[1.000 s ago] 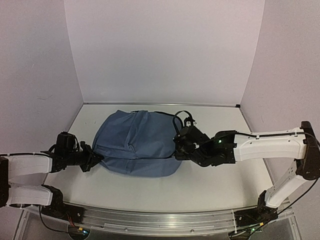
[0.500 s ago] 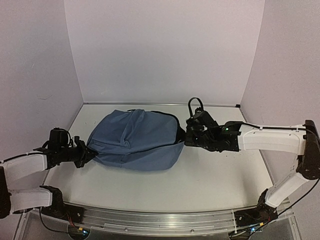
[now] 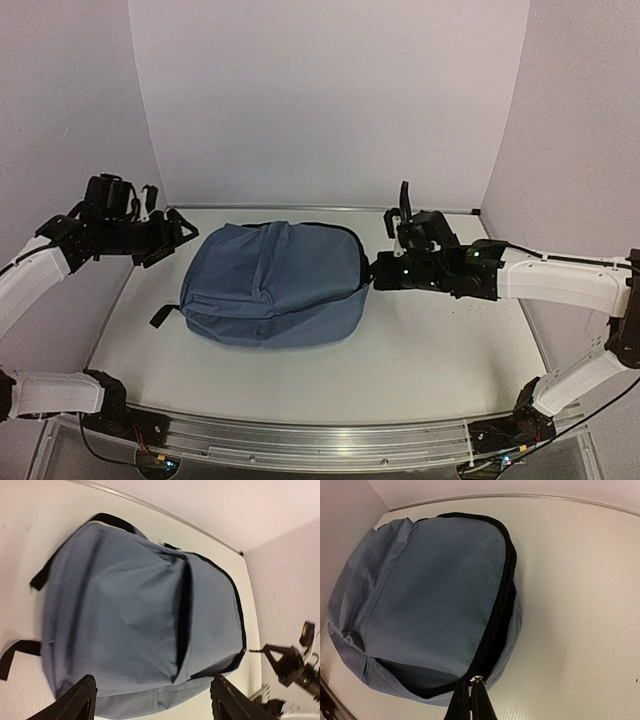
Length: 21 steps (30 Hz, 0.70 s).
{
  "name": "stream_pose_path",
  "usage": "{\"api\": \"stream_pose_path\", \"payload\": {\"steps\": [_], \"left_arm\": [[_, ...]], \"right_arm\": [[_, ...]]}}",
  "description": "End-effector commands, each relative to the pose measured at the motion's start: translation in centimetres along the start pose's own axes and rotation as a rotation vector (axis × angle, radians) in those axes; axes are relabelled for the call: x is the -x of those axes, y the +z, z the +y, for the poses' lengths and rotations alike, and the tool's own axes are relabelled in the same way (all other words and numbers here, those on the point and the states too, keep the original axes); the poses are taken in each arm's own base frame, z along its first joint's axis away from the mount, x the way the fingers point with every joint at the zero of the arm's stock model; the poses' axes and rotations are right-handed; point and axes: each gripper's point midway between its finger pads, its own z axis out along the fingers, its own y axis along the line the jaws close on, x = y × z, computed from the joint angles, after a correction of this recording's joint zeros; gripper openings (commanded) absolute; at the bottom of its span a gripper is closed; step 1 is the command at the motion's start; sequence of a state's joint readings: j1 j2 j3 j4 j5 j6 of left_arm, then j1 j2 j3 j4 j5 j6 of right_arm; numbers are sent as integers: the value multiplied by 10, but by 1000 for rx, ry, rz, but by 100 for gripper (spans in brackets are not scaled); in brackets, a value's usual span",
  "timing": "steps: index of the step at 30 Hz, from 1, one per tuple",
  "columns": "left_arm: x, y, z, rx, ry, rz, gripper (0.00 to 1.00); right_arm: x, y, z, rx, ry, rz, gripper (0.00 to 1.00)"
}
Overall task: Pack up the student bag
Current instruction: Zip the student bag at the center of the board.
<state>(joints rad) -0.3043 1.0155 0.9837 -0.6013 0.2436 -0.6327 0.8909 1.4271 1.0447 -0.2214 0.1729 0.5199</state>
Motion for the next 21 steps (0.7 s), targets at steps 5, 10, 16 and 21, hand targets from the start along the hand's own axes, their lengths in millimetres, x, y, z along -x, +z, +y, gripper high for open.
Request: {"api": "stream_pose_path", "payload": {"steps": [5, 10, 16, 21], "left_arm": [[-66, 59, -136, -290, 511, 166, 79], [-136, 83, -202, -524, 728, 252, 79], [-164, 112, -221, -523, 820, 231, 80], [-174, 135, -222, -444, 903, 190, 79]], "right_arm": [[36, -37, 40, 198, 20, -105, 0], [38, -46, 42, 212, 10, -124, 0], [36, -51, 42, 220, 18, -127, 0], [37, -52, 41, 216, 19, -133, 0]]}}
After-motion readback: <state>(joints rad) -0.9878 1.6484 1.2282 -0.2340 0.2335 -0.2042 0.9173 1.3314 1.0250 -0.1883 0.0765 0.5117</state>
